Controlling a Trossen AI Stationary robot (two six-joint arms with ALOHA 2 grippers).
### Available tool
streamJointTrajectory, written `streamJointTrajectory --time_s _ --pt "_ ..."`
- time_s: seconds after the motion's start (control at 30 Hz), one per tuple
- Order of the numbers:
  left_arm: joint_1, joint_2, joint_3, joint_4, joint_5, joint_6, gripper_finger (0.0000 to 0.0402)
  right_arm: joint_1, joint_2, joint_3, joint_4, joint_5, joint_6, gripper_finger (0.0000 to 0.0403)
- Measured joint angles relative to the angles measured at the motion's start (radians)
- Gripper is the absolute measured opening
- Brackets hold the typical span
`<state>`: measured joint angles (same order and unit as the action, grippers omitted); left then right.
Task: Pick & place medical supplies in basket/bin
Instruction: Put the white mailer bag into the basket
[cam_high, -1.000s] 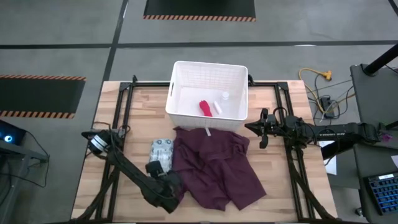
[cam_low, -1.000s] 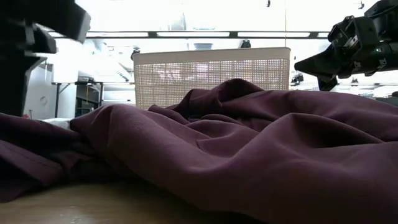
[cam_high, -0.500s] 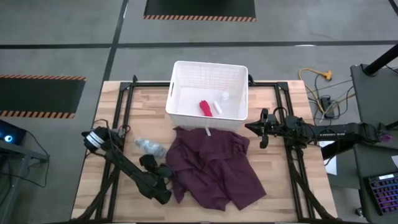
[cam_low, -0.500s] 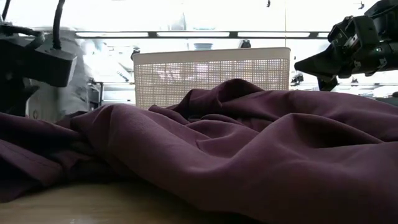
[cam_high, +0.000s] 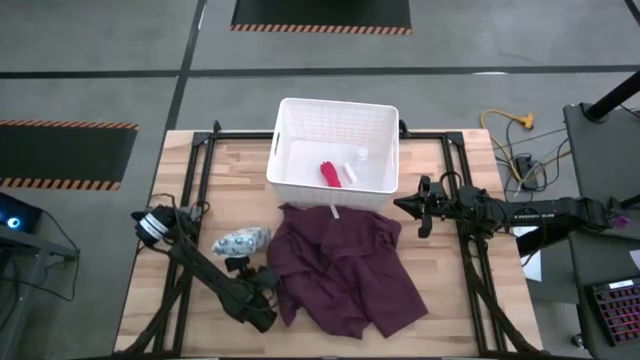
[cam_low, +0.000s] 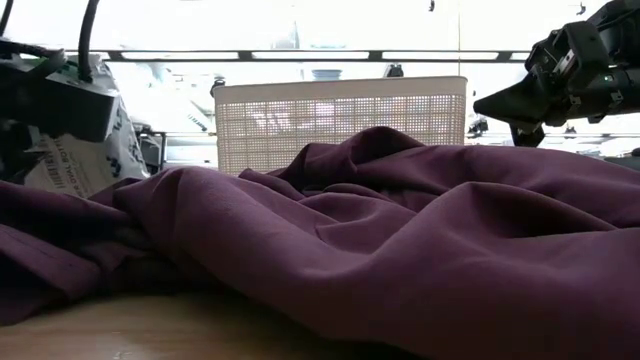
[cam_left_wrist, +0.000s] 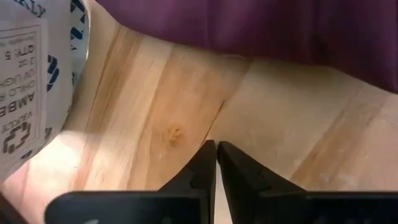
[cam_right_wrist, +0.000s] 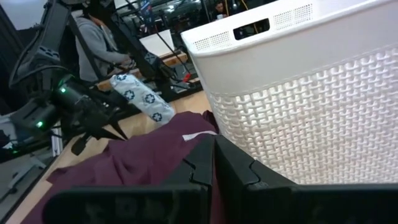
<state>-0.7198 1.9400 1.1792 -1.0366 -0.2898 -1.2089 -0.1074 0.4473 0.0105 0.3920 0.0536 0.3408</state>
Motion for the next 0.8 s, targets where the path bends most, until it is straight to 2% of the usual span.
streamJointTrajectory --time_s 0.1,0.2,0.3,0.53,0.67,0.8 --pt "-0.027 -0.007 0.048 -0.01 0.004 -0.001 0.0012 0.0 0.0 0.0 0.0 0.0 -0.001 0.0009" --pt "-0.07 -0.052 0.107 0.058 0.036 0.053 0.0015 0.0 0.0 0.0 0.0 0.0 -0.003 0.0009" --pt "-0.105 -0.109 0.15 0.026 0.044 0.074 0.0035 0.0 0.001 0.0 0.0 0.001 -0.004 0.0009" --pt "-0.128 -0.219 0.217 0.025 0.027 0.071 0.0142 0.0 0.001 0.0 -0.001 0.002 -0.048 0.0009" --pt "-0.125 -0.238 0.177 0.016 0.021 0.06 0.0199 0.0 0.0 0.0 -0.001 0.002 -0.094 0.0009" --pt "-0.122 -0.225 0.097 0.015 0.023 0.011 0.0236 0.0 0.0 0.0 -0.001 0.002 -0.106 0.0009"
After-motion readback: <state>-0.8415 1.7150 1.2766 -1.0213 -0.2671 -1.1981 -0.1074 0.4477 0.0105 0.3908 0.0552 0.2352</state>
